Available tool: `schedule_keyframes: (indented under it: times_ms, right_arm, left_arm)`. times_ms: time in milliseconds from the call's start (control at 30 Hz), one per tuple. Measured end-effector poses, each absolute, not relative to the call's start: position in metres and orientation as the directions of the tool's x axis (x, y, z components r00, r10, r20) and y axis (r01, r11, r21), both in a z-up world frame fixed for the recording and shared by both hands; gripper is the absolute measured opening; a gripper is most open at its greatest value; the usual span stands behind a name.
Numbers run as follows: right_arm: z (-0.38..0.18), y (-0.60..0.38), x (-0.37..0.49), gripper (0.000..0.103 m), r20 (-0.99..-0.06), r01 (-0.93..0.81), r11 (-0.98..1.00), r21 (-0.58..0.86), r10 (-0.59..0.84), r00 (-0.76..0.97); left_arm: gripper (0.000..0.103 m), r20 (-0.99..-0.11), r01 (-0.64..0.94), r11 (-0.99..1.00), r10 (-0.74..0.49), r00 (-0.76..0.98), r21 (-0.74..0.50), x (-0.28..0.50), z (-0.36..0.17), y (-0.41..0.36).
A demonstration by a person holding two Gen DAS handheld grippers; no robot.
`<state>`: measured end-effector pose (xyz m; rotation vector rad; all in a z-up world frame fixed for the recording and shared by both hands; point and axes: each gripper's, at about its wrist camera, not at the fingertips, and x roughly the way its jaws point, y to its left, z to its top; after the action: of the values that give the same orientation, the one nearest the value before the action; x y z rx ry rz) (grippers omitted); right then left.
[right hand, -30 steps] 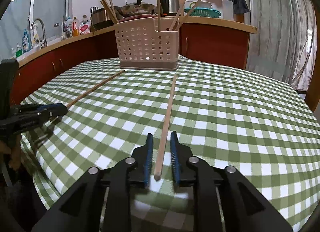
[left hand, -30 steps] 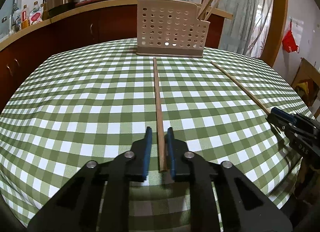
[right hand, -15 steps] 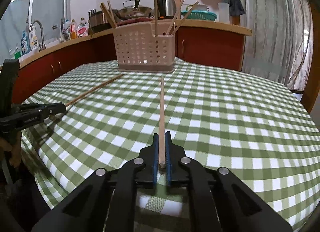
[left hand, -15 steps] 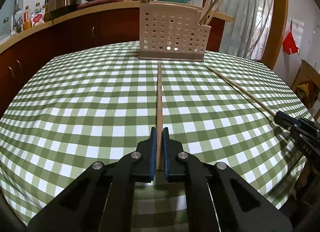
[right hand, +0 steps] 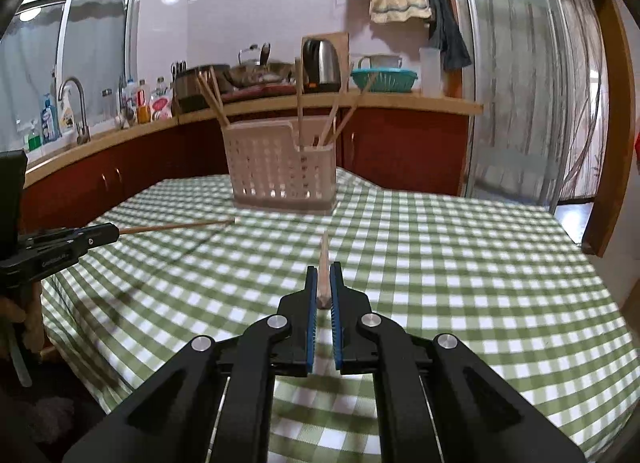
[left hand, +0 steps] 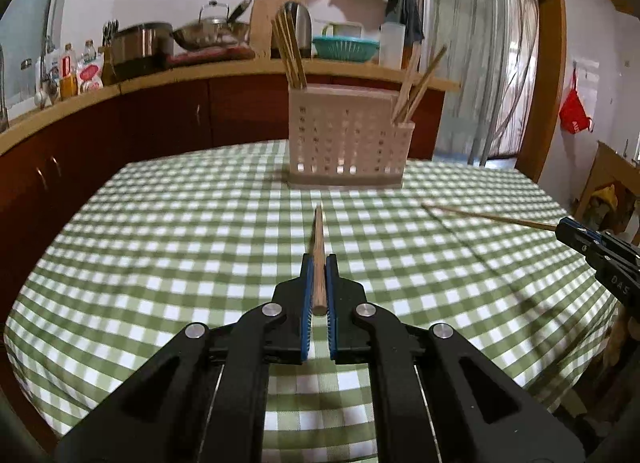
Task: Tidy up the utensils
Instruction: 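Lift the chopsticks upright with both tools and raise them off the cloth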
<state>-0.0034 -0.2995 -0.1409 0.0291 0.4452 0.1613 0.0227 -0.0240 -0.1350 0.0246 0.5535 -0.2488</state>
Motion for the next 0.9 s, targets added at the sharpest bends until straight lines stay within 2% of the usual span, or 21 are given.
schedule_keyframes:
  times_ms: [367, 700, 900]
  right_arm:
    - [-0.101, -0.298, -0.015, 0.007, -0.35, -0.147, 0.988, 0.038, 0.151, 0.925]
    - [-0.072, -0.301, 0.0, 0.007, -0.367, -0.159, 0.987, 0.034, 0.16, 0.916]
    - [-0.062, -0.301, 0.023, 0.007, -0.345, -0.163, 0.986, 0.035, 0.165, 0.924]
  left_arm:
    - [0.007, -0.436, 0.244, 0.968, -0.243, 0.867, -0.054, 0.011, -0.092, -0.02]
    - [0.007, -0.405, 0.248, 0.967, -0.252, 0.879, -0.064, 0.021, -0.062, -0.012]
    - [0.007, -0.395, 0.25, 0.966, -0.256, 0.882, -0.067, 0.037, -0.056, -0.013]
